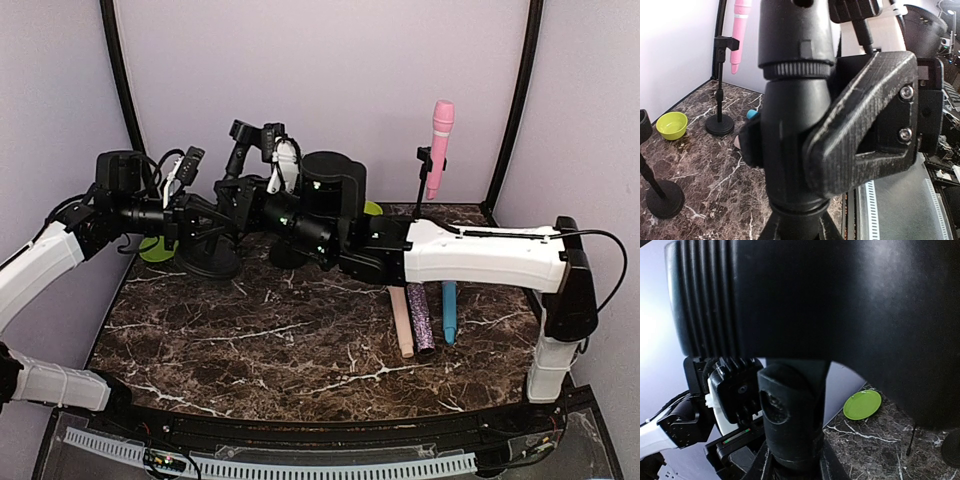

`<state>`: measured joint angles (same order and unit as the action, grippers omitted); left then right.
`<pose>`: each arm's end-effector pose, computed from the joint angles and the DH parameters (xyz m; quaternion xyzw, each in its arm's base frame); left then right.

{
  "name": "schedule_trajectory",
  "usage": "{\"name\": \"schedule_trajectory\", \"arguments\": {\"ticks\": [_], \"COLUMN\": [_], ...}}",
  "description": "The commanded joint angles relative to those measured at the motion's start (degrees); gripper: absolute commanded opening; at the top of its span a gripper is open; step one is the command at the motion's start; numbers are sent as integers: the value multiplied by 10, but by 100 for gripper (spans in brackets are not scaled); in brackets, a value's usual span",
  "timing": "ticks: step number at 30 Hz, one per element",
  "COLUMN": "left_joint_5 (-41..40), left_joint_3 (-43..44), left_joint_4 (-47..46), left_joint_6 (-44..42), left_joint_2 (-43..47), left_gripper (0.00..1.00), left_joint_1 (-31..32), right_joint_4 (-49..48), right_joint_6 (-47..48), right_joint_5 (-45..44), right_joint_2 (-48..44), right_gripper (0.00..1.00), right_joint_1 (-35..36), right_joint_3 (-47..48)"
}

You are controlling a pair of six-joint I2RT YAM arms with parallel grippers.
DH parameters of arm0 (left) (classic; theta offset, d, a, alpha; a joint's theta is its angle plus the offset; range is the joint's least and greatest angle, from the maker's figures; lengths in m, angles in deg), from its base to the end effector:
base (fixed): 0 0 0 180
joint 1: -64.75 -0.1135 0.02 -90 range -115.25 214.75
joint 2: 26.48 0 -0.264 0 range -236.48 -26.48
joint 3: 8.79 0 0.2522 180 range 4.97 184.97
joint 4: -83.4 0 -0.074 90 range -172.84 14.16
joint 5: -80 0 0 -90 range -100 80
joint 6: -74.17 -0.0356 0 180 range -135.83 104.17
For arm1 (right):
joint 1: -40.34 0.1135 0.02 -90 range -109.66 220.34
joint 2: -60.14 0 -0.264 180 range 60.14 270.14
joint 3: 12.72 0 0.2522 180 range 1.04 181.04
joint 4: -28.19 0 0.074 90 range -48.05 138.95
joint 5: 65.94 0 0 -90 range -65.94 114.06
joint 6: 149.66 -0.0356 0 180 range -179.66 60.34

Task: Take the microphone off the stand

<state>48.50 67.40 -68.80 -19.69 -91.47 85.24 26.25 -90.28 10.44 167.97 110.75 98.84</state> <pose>0.2184 -0.1140 0.3753 0.4330 0.6222 -0.4631 0.4593 0.1623 0.4311 0.3920 -0.1442 0.6567 0.5174 0.5294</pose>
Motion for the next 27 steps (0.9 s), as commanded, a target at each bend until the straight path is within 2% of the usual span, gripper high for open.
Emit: {"name": "schedule_trajectory", "arguments": {"ticks": [1,2,3,4,6,7,8,12,16,19,23,27], "left_joint_5": [44,43,38,28,-10,-30,-48,-87,-107,-141,-151,-176], "left_joint_3": [1,0,-1,0,3,5,8,32,55,54,47,60], "left_joint_4": [-51,-44,-35,-26,-4,5,15,80,165,189,186,246], "left_joint_6": [14,10,5,-1,-13,-17,-24,-57,-80,-99,-98,-140], "left_joint_2": [25,25,25,25,27,29,32,30,8,2,13,10], "left_gripper": [0,1,8,23,74,95,98,99,99,99,99,99], "left_joint_1": [-4,-4,-4,-4,-4,-4,-4,-7,-29,-52,-92,-103], "right_joint_4": [-134,-139,-137,-128,-108,-96,-84,-55,-77,-109,-159,-202], "right_joint_6": [0,2,6,13,38,47,69,122,169,189,216,226], "right_joint_5": [118,126,125,119,92,73,45,-38,-113,-143,-169,-202], "right_joint_2": [-42,-46,-49,-52,-61,-66,-71,-89,-94,-79,-36,37], "right_gripper": [12,8,4,0,0,0,0,0,0,0,0,0], "right_joint_1": [-4,-7,-9,-10,-12,-12,-14,-32,-65,-97,-144,-174], "right_joint_3": [-57,-61,-63,-63,-66,-71,-76,-126,-200,-233,-239,-208]}}
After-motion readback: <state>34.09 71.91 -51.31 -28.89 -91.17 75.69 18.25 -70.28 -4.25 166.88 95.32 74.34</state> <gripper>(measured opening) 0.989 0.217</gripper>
